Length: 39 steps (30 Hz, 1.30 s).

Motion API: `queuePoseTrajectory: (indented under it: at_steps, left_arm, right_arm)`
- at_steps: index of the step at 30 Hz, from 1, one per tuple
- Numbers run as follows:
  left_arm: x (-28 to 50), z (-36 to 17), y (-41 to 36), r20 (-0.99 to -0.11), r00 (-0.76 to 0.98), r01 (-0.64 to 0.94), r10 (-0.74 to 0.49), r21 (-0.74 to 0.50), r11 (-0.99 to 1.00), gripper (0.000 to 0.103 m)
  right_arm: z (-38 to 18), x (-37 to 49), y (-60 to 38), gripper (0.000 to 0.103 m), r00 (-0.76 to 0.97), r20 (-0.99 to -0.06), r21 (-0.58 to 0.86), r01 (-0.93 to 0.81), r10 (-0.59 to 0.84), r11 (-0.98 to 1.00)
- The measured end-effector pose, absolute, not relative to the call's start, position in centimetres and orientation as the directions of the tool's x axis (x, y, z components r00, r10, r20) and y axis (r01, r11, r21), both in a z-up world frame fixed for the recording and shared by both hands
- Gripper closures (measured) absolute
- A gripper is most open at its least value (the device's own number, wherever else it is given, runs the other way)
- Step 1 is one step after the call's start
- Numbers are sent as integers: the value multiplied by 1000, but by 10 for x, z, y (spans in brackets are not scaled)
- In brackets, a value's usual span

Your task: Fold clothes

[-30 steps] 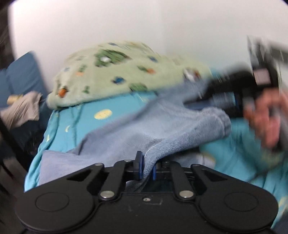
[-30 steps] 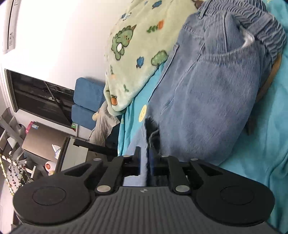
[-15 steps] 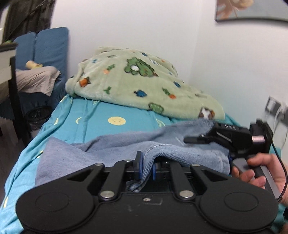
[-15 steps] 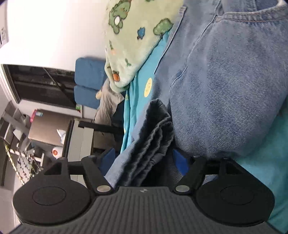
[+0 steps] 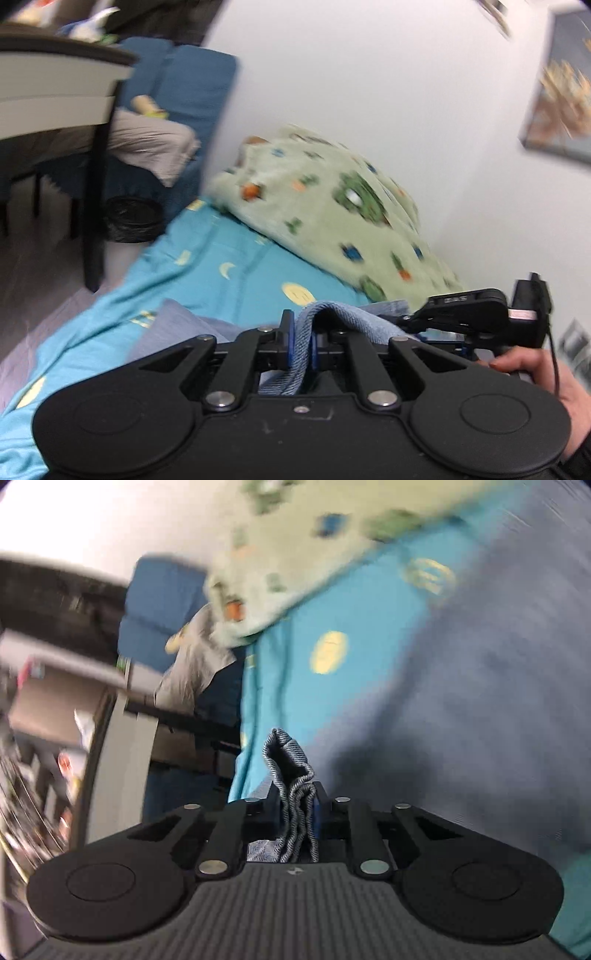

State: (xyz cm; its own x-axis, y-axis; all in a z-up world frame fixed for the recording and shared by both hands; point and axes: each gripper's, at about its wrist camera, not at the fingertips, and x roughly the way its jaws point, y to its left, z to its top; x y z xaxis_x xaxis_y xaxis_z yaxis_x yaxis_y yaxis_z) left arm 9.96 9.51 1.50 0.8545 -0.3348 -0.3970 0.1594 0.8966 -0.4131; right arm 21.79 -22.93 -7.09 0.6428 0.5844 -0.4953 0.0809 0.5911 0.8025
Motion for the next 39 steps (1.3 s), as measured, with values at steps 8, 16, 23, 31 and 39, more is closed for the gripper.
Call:
queuePoseTrajectory:
  at_steps: [8, 16, 23, 31, 39]
  left_arm:
    - [82, 21, 221, -318, 940, -97, -125, -599, 795, 96]
    - [46, 7, 303, -319, 939, -321, 127, -683, 656, 96]
    - [38, -13, 320, -372, 901, -426, 223, -661, 617, 96]
    - [50, -3, 282, -315, 944, -256, 94, -528, 810, 99]
    - [66, 17, 164, -321, 931, 19, -173, -432, 902, 99]
  right_arm:
    - [38, 280, -75, 88, 607, -492, 631, -245, 624, 736]
    - [83, 317, 132, 90, 468, -513, 448, -569, 720, 689]
    - [53, 340, 222, 90, 382, -579, 359, -673, 720, 646]
    - [23, 368, 155, 90, 379, -615, 394, -612, 691, 686]
    - [39, 366, 17, 90, 449, -615, 409, -520, 648, 749]
